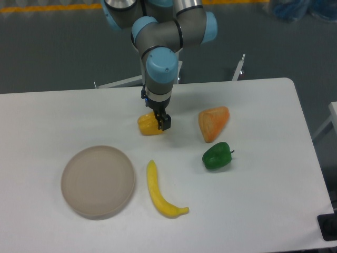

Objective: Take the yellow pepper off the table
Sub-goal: 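Lower the gripper onto the yellow pepper and close on it, then lift the yellow pepper and carry it toward the green pepper, then hold the yellow pepper raised beside the green pepper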

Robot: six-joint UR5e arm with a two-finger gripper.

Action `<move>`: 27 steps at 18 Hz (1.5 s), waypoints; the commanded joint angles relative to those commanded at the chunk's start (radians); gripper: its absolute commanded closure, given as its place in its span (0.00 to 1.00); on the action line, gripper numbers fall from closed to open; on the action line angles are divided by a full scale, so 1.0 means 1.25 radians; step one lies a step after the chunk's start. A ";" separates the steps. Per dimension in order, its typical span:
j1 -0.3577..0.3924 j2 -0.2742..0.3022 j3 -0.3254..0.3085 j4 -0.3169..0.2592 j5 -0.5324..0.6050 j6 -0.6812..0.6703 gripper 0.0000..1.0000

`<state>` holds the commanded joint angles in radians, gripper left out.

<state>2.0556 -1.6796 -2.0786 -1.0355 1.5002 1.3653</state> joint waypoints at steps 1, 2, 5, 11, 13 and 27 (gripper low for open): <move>0.000 -0.005 0.000 0.001 0.000 -0.001 0.24; 0.000 -0.004 0.000 0.002 0.001 -0.001 0.36; 0.001 -0.001 0.009 0.001 0.001 -0.001 0.63; 0.046 0.005 0.116 -0.017 0.016 0.000 0.64; 0.092 -0.003 0.168 -0.040 0.016 0.006 0.64; 0.221 -0.216 0.536 -0.252 0.086 0.131 0.65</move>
<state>2.3316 -1.9495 -1.4083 -1.3499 1.6072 1.5292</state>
